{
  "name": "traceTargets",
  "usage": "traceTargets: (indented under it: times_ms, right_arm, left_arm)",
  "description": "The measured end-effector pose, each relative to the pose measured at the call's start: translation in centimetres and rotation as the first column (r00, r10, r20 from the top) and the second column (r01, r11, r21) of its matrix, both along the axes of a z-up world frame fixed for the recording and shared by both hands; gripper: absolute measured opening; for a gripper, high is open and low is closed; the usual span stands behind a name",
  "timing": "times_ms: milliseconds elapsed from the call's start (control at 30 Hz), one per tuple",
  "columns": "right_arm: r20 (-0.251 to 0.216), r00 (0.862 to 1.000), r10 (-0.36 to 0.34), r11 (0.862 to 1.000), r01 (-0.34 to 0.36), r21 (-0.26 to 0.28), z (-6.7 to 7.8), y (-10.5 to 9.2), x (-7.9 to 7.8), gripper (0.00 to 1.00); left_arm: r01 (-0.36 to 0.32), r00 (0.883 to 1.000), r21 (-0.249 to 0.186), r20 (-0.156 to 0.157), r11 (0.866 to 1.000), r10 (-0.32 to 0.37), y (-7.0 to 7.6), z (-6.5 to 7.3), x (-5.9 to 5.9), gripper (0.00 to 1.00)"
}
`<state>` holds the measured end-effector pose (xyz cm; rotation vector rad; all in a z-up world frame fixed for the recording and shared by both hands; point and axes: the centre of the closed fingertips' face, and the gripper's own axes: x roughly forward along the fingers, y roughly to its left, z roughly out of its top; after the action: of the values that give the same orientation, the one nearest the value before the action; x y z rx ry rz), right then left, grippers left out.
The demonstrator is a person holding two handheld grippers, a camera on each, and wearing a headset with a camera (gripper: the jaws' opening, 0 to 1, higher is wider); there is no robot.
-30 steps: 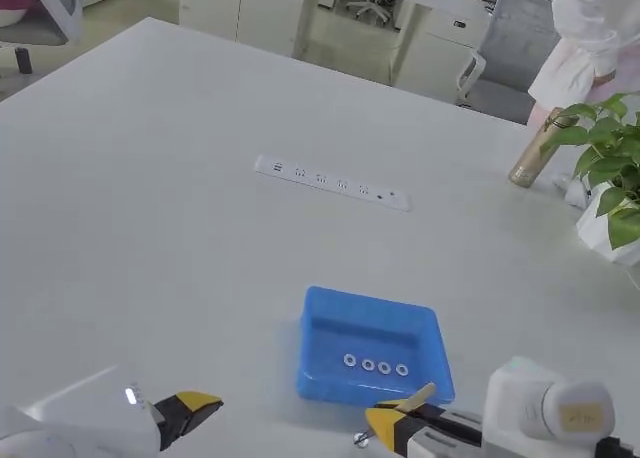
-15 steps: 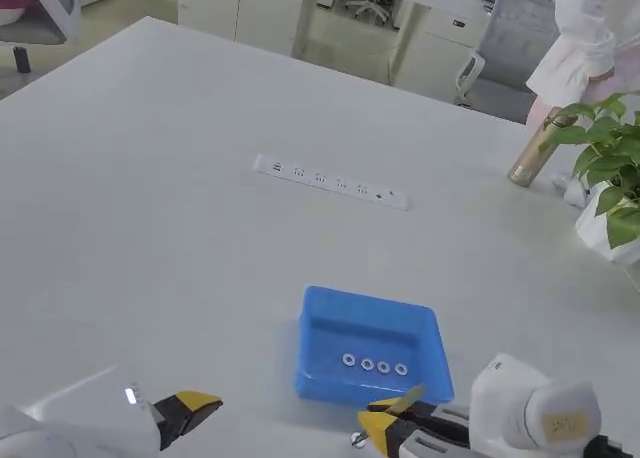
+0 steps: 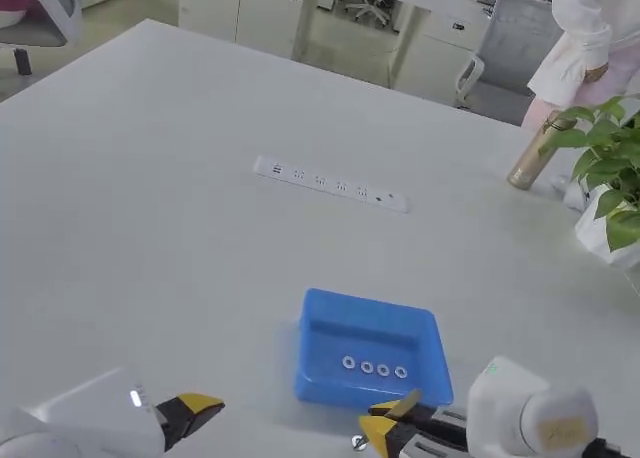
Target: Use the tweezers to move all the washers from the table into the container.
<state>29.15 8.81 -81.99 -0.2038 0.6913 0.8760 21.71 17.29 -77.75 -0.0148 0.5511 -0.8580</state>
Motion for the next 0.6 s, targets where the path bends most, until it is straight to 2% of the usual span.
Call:
traceTargets:
  times_ms: [300, 433, 600]
  right_arm:
    - [0.010, 1.000, 0.028, 0.999, -0.028, -0.016, 0.0, 0.5, -0.3, 0.04]
    - [0.019, 0.999, 0.043, 0.999, -0.043, -0.031, 0.1, 0.7, -0.6, 0.04]
    - [0.006, 1.000, 0.028, 0.999, -0.028, -0.022, 0.3, 0.7, -0.5, 0.03]
  left_arm:
    - [-0.003, 1.000, -0.007, 0.000, 1.000, 0.003, 0.0, 0.1, 0.0, 0.75]
    - [-0.001, 1.000, -0.028, 0.000, 1.000, 0.001, -0.2, 0.6, -0.1, 0.75]
    - [0.023, 0.999, -0.002, 0.022, 1.000, -0.023, -0.4, 1.4, -0.5, 0.75]
